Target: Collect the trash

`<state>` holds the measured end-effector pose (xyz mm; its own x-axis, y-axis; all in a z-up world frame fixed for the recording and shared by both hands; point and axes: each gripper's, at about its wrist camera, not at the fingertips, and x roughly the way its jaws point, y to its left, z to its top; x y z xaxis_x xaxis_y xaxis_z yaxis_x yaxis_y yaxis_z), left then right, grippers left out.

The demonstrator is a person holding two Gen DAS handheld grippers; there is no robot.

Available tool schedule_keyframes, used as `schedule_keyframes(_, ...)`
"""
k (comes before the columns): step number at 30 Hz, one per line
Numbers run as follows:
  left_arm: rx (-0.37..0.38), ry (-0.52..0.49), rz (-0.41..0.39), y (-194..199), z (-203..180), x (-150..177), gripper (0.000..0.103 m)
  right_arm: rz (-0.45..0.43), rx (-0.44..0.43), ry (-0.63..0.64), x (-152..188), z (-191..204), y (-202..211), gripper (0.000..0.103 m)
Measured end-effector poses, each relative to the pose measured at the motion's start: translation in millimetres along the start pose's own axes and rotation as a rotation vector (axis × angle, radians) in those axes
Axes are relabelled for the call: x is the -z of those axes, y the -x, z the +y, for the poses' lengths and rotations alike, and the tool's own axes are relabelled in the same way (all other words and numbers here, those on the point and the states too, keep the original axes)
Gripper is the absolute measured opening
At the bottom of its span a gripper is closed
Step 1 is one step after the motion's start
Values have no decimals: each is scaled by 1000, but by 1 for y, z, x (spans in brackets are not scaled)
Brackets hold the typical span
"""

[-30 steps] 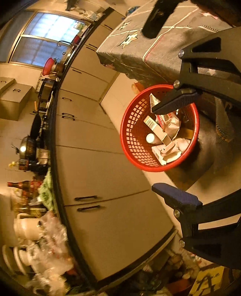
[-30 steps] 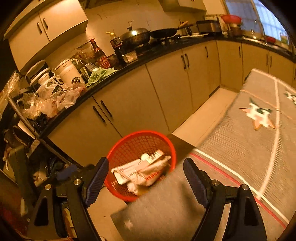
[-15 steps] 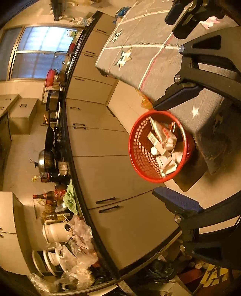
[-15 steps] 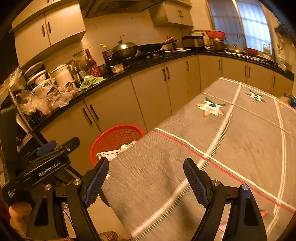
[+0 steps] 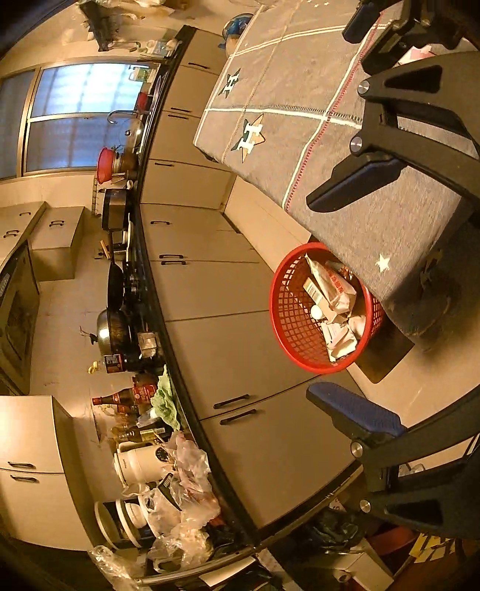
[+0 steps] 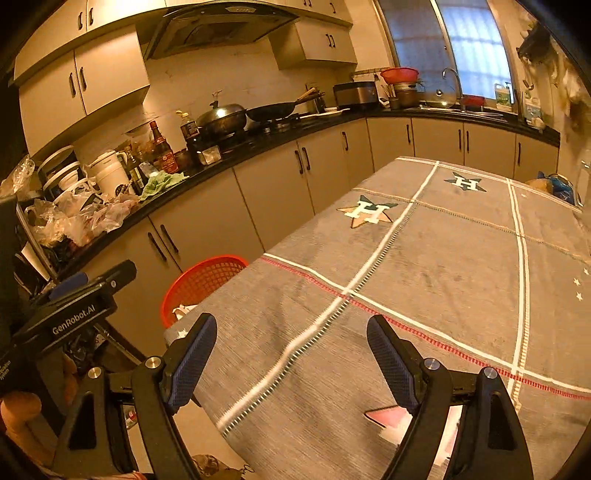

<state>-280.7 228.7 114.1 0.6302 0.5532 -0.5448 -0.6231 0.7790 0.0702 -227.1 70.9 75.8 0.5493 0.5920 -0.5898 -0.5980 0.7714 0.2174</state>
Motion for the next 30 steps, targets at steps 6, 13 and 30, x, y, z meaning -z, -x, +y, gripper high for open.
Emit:
schedule_keyframes(6, 7, -22, 0, -1, -10, 1, 93, -11, 16, 9, 3, -3, 4, 87)
schedule_keyframes(13, 11, -28, 24, -10, -14, 6, 93, 4, 22, 18, 5, -2, -3, 87)
schedule_keyframes(30, 19, -1, 69, -32, -6, 16, 93, 47, 44, 39, 12, 6, -20, 88)
